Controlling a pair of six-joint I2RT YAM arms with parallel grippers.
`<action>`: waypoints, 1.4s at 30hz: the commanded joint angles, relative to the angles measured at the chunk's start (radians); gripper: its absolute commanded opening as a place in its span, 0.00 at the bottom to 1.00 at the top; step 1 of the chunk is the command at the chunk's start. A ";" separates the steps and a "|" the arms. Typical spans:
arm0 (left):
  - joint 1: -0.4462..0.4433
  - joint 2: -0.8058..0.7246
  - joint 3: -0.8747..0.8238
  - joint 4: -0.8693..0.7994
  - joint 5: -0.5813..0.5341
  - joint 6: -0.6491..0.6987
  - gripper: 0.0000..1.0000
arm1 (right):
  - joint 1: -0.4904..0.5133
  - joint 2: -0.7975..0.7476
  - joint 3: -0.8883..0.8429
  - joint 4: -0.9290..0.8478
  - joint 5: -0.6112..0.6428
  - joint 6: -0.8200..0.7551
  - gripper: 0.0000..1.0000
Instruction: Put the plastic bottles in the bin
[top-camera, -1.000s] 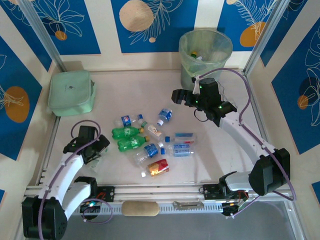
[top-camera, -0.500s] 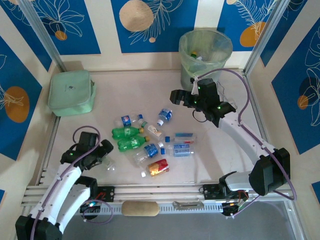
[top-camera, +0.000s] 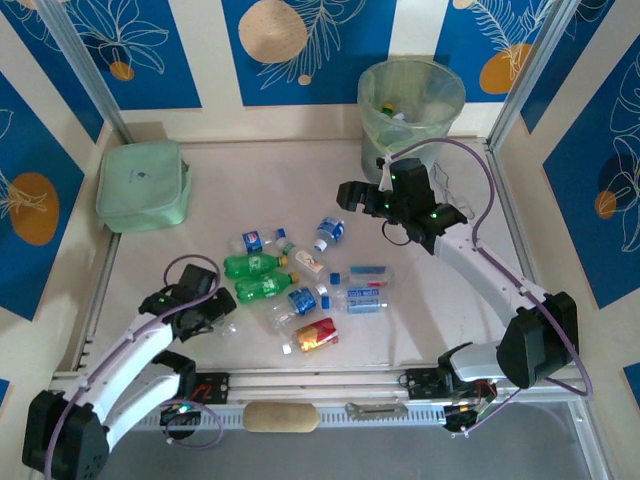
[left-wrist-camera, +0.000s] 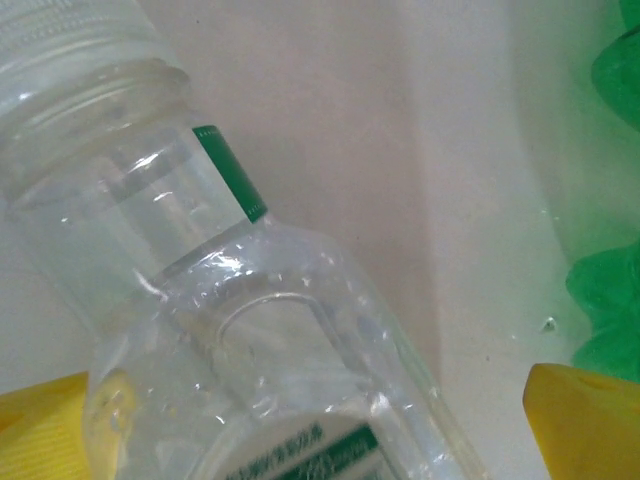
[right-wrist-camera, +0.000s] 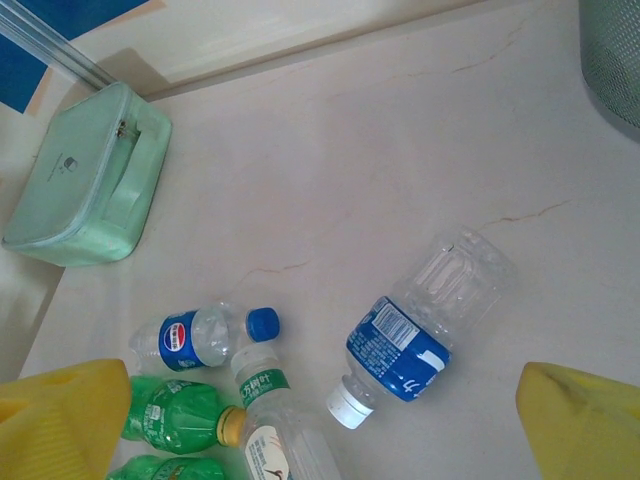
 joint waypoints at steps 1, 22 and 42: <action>-0.009 0.040 -0.019 0.077 -0.024 -0.015 0.94 | 0.005 -0.009 -0.005 -0.014 0.025 0.001 0.99; -0.009 -0.024 0.085 0.081 -0.104 0.126 0.55 | -0.001 -0.025 -0.024 0.000 -0.064 0.027 0.99; -0.089 0.100 0.374 0.542 0.385 0.590 0.46 | 0.076 -0.025 -0.024 0.173 -0.514 0.124 0.89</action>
